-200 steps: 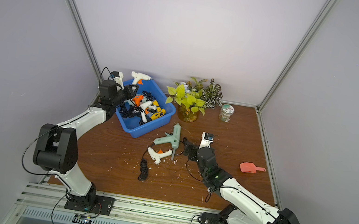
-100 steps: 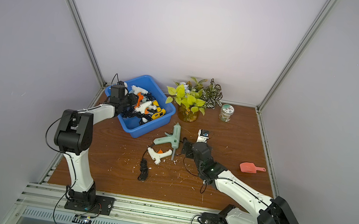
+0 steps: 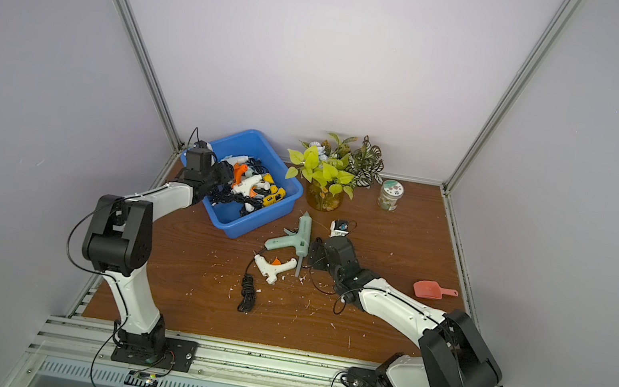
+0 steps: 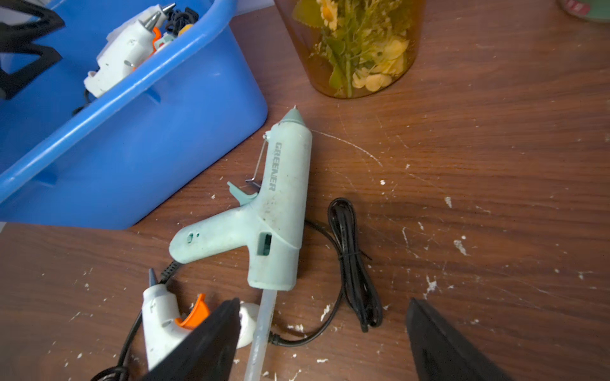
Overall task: Put the hot melt glue gun into the storage box
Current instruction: Place the hot melt adhesive gun in the storage box.
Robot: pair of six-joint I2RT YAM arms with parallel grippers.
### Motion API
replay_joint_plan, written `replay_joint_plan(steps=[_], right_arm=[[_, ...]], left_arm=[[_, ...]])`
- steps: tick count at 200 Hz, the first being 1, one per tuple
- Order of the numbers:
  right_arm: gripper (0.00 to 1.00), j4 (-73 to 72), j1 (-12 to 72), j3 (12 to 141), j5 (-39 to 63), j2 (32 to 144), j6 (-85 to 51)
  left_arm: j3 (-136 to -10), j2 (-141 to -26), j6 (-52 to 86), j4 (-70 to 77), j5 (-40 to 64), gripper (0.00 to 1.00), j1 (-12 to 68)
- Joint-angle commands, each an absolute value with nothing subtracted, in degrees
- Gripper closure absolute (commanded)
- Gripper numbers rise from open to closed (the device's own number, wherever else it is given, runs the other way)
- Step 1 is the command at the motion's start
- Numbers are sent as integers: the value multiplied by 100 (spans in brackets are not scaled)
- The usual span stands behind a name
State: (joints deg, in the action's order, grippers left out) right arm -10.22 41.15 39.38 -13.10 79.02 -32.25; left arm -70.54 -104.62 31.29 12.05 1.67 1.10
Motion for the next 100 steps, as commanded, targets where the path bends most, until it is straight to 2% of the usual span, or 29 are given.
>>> replay_joint_plan(steps=[1, 27, 100], right_arm=[[16, -1264, 4062, 4271, -831, 8043, -3088], [16, -1199, 4021, 4499, -544, 8280, -2925], [17, -737, 3948, 5292, -82, 9211, -2191]], left_arm=[[-6877, -9842, 2881, 1209, -201, 25, 53], [-6555, -9209, 2846, 1030, -276, 1, 53], [-4953, -7380, 3213, 1096, 231, 0, 57]])
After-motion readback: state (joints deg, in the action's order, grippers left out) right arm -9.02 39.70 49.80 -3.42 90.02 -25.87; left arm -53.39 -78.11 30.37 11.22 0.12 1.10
